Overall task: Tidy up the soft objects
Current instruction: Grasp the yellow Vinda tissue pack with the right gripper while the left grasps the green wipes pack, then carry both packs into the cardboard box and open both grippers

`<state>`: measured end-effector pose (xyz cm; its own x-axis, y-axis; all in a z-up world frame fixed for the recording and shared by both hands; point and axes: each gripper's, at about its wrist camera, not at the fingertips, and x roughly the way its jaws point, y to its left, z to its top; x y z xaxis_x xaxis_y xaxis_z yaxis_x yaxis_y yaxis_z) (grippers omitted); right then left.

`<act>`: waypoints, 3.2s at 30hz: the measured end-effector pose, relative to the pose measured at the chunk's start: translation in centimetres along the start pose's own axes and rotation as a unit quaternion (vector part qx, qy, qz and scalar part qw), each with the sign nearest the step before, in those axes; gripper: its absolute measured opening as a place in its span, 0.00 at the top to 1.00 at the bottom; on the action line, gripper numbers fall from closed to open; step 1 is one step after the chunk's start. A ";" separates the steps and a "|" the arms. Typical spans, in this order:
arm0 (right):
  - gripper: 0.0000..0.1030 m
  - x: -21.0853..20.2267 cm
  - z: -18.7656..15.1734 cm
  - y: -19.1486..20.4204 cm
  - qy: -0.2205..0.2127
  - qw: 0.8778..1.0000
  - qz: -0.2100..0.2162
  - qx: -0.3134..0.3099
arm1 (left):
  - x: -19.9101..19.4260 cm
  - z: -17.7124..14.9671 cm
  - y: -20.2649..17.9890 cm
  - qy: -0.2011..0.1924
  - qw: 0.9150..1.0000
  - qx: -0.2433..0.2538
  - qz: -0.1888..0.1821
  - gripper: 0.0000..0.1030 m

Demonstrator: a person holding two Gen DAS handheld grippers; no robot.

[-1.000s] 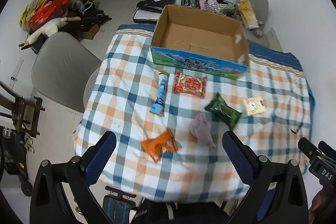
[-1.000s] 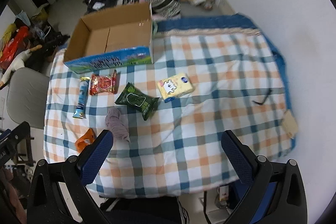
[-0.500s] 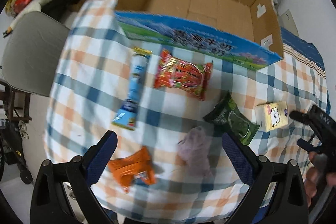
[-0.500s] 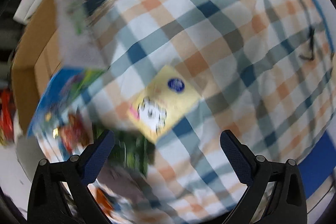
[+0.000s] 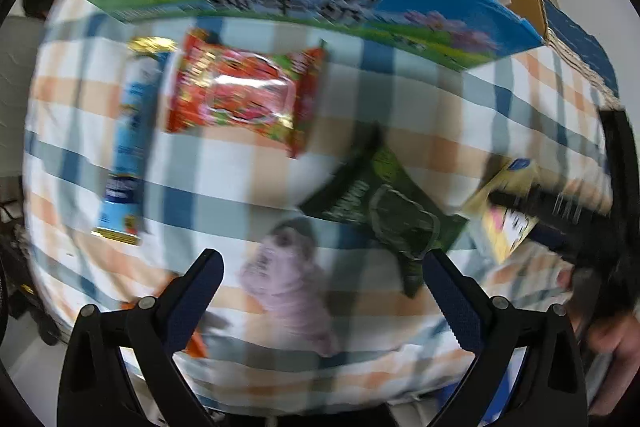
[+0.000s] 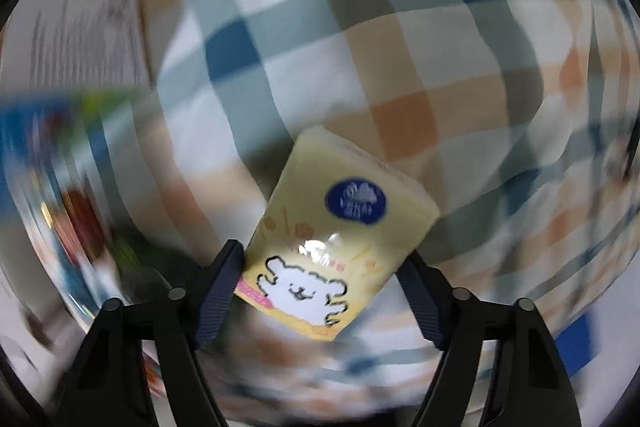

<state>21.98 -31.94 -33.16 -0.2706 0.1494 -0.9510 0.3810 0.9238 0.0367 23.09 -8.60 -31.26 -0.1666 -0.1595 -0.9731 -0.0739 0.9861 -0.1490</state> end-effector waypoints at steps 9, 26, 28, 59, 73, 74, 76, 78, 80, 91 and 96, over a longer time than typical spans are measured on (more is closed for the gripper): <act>0.25 0.0 -1.4 -0.4 -0.020 0.999 -0.019 -0.035 | 5.8 4.3 -3.2 0.098 0.995 -0.034 -0.001 0.01; 0.30 2.4 -2.6 0.1 -0.012 0.995 -0.049 -0.084 | 9.0 3.7 -11.9 0.034 0.947 0.270 0.170 0.22; 0.30 2.1 -2.6 -0.4 -0.018 0.996 -0.035 -0.074 | 8.4 3.5 -11.7 0.026 0.944 0.279 0.174 0.22; 0.36 -2.0 -1.7 -4.7 -0.089 0.993 0.027 -0.073 | -0.7 0.5 0.6 -0.082 0.981 0.144 0.102 0.65; 0.36 -14.8 -6.1 2.5 -0.198 0.966 0.107 -0.128 | -14.8 0.3 -3.9 -0.186 0.971 0.148 0.026 0.66; 0.36 -15.2 -6.0 3.4 -0.205 0.964 0.111 -0.130 | -15.7 0.8 -4.6 -0.188 0.971 0.149 0.022 0.66; 0.36 -16.8 -4.9 5.2 -0.222 0.959 0.113 -0.136 | -16.9 2.8 -4.1 -0.191 0.970 0.152 0.015 0.66; 0.36 -18.0 -3.6 7.9 -0.233 0.957 0.108 -0.137 | -17.6 5.1 -3.7 -0.191 0.969 0.154 0.013 0.66; 0.36 -18.7 -1.8 10.0 -0.240 0.956 0.097 -0.139 | -18.2 8.1 -3.3 -0.189 0.970 0.154 0.018 0.66; 0.36 -16.0 10.8 18.4 -0.229 0.963 0.048 -0.132 | -13.4 23.0 -1.4 -0.108 0.985 0.133 -0.009 0.66; 0.36 -13.4 15.3 20.2 -0.220 0.967 0.033 -0.125 | -10.5 27.7 -1.7 -0.073 0.988 0.136 -0.021 0.66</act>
<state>46.82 -20.66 -24.40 0.1708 0.0964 -0.9806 0.1441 0.9821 0.1217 52.18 -7.28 -25.63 -0.0241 -0.2118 -0.9770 0.1926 0.9580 -0.2125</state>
